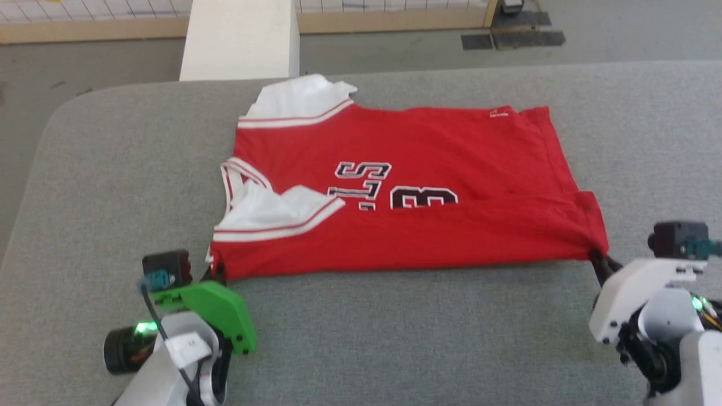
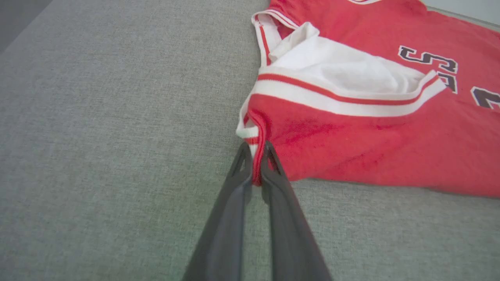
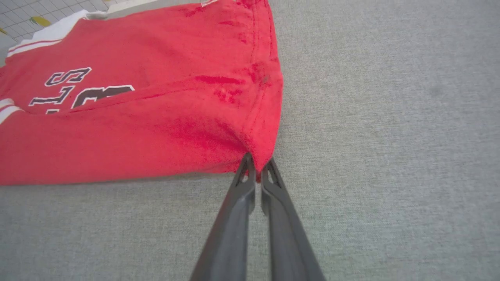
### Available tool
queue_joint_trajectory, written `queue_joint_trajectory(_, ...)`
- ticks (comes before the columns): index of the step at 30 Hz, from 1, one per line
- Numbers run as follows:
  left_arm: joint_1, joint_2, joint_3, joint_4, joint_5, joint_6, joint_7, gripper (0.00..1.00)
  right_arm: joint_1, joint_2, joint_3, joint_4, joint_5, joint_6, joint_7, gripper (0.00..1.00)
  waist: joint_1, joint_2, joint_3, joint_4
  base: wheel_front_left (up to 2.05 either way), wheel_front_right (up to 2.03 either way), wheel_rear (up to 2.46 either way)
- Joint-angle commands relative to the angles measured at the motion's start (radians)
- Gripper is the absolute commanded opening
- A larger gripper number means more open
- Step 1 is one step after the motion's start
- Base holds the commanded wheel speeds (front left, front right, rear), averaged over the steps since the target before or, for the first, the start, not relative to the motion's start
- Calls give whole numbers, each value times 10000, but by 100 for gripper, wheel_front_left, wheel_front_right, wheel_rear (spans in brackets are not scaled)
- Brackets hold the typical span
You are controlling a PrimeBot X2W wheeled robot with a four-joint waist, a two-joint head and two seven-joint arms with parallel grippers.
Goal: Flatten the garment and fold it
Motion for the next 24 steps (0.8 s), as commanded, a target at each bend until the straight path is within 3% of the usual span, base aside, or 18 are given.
queue_joint_trajectory(1,410,166,23,-159,147,142,-49,0,345,-13,-64,-115,20,-17,-204,0,0,0,-341,24,0,0,0)
queue_joint_trajectory(6,1571,640,-31,-1109,230,550,208,0,1244,-13,-277,-649,-119,-17,-124,0,0,0,-602,2,0,0,0)
queue_joint_trajectory(13,3146,1207,-188,-2629,104,1145,1128,0,2451,-13,-520,-1461,-12,-17,1234,0,0,0,-609,7,0,0,0)
queue_joint_trajectory(18,3548,1192,-378,-2779,6,953,1048,0,2888,-13,-683,-1078,208,-17,1580,0,0,0,-467,55,0,0,0)
queue_joint_trajectory(22,3337,1019,-513,-2280,-6,579,713,0,2857,-13,-545,-320,433,-17,1083,0,0,0,-416,48,0,0,0)
queue_joint_trajectory(23,3292,1009,-565,-2165,-24,453,690,6,2826,-13,-502,-178,506,-17,937,0,0,0,-418,32,0,0,0)
queue_joint_trajectory(24,3234,1020,-643,-2018,-7,321,676,51,2785,-13,-439,-38,602,-17,729,12,0,0,-426,9,0,0,0)
